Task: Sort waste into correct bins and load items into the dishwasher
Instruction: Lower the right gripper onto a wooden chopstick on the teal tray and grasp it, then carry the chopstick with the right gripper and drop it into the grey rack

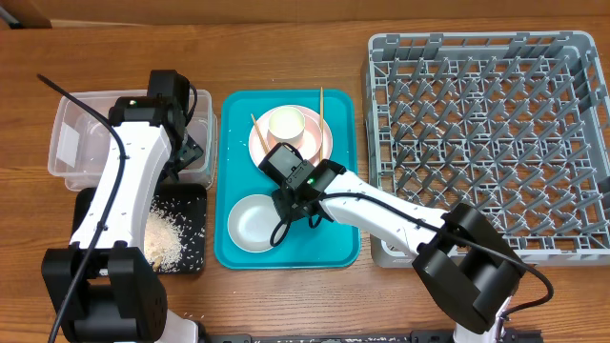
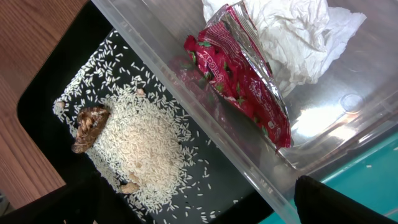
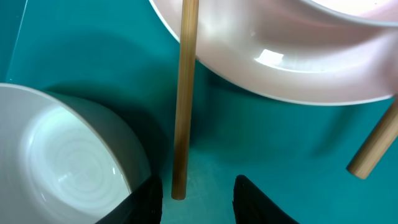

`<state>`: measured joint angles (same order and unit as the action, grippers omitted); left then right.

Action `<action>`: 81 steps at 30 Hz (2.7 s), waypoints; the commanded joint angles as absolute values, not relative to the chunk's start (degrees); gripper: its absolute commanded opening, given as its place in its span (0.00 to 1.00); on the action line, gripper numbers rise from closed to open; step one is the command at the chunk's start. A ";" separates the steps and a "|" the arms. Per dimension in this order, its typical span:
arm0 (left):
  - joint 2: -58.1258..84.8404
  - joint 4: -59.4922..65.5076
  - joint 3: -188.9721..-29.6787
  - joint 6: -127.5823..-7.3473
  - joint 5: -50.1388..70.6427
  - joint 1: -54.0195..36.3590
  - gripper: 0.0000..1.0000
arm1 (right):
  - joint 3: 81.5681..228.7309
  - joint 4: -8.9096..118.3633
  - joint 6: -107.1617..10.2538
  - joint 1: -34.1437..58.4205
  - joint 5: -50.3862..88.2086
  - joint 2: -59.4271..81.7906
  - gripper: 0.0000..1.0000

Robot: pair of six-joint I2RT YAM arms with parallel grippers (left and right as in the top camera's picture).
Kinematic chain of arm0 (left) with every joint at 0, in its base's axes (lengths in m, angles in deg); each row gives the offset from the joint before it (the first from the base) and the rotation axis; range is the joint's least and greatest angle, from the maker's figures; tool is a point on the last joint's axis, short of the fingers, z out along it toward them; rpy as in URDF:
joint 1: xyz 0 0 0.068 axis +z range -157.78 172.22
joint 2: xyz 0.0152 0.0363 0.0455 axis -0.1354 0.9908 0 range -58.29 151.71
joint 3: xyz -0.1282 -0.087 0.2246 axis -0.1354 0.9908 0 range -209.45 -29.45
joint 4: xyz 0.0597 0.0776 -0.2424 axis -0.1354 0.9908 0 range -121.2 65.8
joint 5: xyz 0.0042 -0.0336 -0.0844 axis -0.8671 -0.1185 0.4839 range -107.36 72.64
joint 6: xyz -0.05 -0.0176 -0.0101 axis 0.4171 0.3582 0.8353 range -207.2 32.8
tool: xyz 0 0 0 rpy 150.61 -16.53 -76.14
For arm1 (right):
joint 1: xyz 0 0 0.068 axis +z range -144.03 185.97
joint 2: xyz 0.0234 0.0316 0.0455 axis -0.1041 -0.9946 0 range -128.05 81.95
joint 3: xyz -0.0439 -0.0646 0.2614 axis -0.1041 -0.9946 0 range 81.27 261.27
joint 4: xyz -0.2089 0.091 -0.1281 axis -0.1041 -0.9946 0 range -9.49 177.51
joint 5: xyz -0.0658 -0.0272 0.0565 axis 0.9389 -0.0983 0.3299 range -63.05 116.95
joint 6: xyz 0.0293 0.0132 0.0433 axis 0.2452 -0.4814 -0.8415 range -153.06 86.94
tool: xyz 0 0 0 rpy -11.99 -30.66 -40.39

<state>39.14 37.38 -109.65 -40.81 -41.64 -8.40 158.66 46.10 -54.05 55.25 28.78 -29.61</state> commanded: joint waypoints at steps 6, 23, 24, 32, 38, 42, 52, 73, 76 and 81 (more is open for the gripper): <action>39.64 37.33 -110.46 -40.46 -42.82 -8.16 1.00 | 159.64 46.91 -54.81 55.40 31.14 -28.11 0.40; 39.64 37.33 -110.46 -40.46 -42.82 -8.16 1.00 | 157.15 50.37 -55.89 55.54 30.24 -29.42 0.36; 39.64 37.33 -110.46 -40.46 -42.82 -8.16 1.00 | 157.00 50.52 -55.89 55.54 30.24 -29.42 0.36; 39.64 37.33 -110.46 -40.46 -42.82 -8.16 1.00 | 155.36 52.55 -55.86 55.54 28.76 -29.42 0.33; 39.64 37.33 -110.46 -40.46 -42.82 -8.16 1.00 | 155.36 52.57 -55.86 55.54 28.47 -29.42 0.21; 39.64 37.33 -110.46 -40.46 -42.82 -8.16 1.00 | 155.36 52.57 -55.86 55.54 28.50 -29.42 0.20; 39.64 37.33 -110.46 -40.46 -42.82 -8.16 1.00 | 155.36 52.31 -55.86 55.54 28.32 -29.42 0.16; 39.64 37.33 -110.46 -40.46 -42.82 -8.16 1.00 | 154.92 53.45 -55.82 55.51 28.34 -29.40 0.13; 39.64 37.33 -110.46 -40.46 -42.82 -8.16 1.00 | 156.19 52.90 -55.75 55.51 28.34 -29.16 0.04; 39.64 37.33 -110.46 -40.46 -42.82 -8.16 1.00 | 157.91 51.85 -55.56 55.51 28.32 -26.73 0.04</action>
